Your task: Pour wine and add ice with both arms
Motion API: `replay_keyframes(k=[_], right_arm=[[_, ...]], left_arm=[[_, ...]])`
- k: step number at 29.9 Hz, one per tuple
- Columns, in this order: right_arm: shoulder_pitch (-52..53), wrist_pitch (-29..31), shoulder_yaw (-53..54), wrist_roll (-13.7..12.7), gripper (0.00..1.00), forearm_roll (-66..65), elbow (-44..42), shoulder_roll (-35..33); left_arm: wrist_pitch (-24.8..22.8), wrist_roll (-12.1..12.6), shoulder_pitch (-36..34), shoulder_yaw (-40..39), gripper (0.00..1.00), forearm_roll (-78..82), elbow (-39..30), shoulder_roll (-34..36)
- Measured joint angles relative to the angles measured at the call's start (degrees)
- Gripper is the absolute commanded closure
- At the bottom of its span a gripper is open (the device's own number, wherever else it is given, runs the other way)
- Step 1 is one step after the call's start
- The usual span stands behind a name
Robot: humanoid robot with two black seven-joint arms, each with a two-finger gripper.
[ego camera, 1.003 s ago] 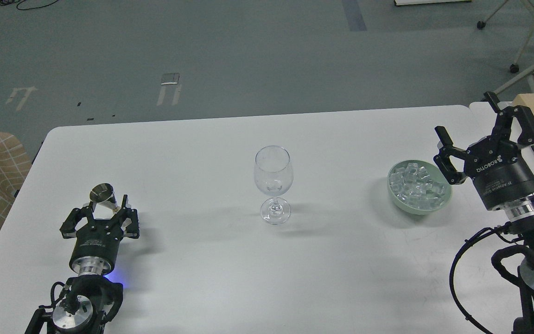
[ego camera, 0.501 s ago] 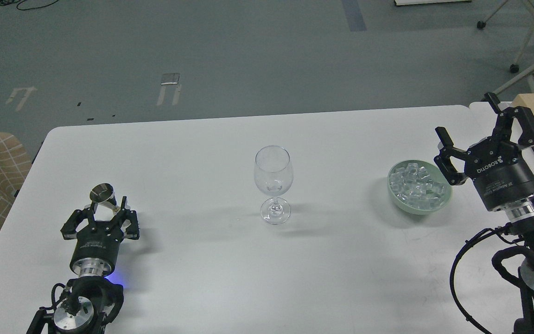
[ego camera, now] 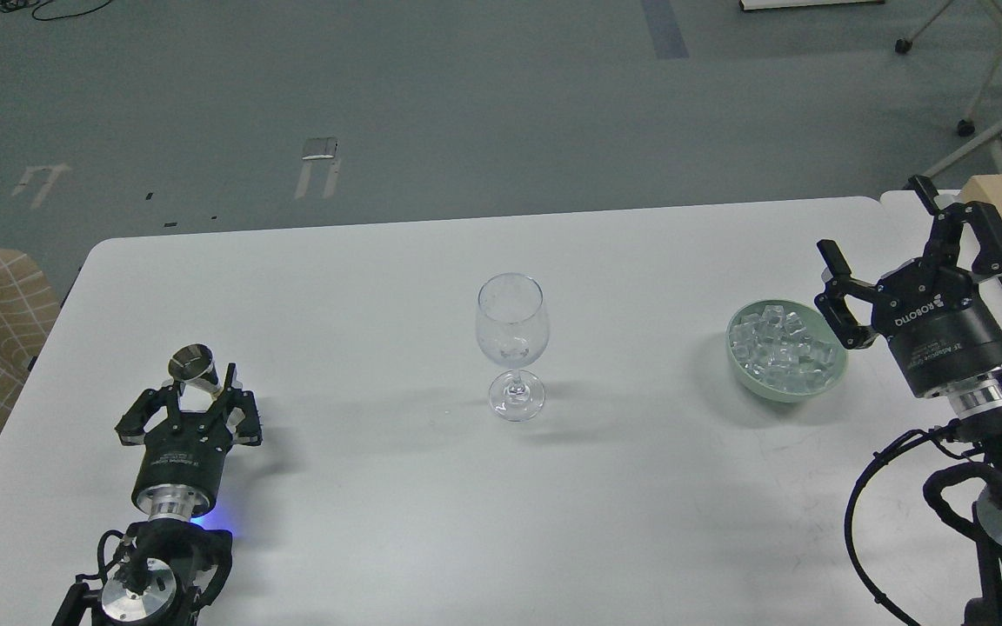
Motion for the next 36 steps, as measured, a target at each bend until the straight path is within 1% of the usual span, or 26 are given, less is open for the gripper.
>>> replay_keyframes(k=[6, 12, 27, 33, 36], right_arm=[[0.0, 0.0, 0.1, 0.0, 0.0, 0.0, -0.1, 0.0], [0.0, 0.0, 0.1, 0.0, 0.0, 0.0, -0.1, 0.0], [0.0, 0.0, 0.1, 0.0, 0.0, 0.0, 0.0, 0.0], [0.0, 0.0, 0.1, 0.0, 0.0, 0.0, 0.0, 0.0], [0.0, 0.0, 0.1, 0.0, 0.0, 0.0, -0.1, 0.0]], left_arm=[[0.0, 0.1, -0.1, 0.0, 0.51, 0.0, 0.7, 0.0], [0.0, 0.3, -0.3, 0.0, 0.51, 0.1, 1.1, 0.0], [-0.1, 0.6, -0.5, 0.0, 0.47, 0.3, 1.2, 0.0], [-0.1, 1.2, -0.5, 0.0, 0.46, 0.4, 1.1, 0.0], [-0.1, 1.9, -0.4, 0.0, 0.46, 0.4, 0.6, 0.0]])
